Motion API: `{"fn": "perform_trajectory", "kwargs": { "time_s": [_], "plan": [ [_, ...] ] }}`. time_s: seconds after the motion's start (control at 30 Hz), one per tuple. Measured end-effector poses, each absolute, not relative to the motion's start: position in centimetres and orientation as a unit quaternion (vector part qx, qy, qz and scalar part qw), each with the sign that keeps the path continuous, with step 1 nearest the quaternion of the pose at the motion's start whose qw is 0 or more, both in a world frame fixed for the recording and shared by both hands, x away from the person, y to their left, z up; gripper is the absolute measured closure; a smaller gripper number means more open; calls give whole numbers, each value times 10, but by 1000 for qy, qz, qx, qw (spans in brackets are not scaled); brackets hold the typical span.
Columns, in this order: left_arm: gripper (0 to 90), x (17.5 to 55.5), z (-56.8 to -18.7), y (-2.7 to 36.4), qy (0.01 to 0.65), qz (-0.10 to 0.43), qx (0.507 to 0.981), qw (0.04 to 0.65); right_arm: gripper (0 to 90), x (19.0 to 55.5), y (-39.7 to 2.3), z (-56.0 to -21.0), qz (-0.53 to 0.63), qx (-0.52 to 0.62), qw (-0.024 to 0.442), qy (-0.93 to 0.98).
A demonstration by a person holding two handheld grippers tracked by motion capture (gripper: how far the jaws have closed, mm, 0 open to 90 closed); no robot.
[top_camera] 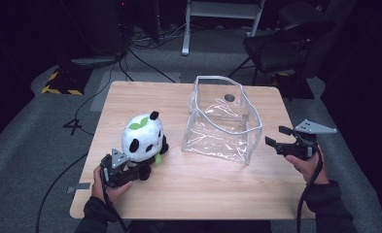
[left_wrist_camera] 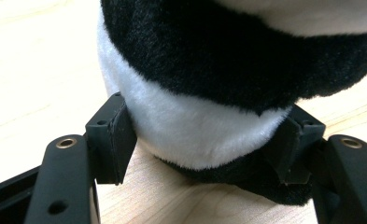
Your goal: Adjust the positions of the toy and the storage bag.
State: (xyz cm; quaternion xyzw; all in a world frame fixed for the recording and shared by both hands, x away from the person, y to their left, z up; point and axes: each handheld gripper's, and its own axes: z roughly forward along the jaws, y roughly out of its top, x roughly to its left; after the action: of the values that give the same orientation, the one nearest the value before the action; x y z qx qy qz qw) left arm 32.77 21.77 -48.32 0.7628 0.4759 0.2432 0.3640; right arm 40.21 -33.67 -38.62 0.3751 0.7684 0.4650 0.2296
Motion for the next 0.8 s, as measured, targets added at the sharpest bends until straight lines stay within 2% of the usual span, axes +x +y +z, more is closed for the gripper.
{"fn": "perform_trajectory", "kwargs": {
  "time_s": [0.37,0.8],
  "plan": [
    [335,328,-484,218,475,243,762,368,264,414,-317,-344,491,365,252,750],
    [334,327,-485,217,472,246,764,366,319,425,-287,-332,476,362,259,759]
  ]
}}
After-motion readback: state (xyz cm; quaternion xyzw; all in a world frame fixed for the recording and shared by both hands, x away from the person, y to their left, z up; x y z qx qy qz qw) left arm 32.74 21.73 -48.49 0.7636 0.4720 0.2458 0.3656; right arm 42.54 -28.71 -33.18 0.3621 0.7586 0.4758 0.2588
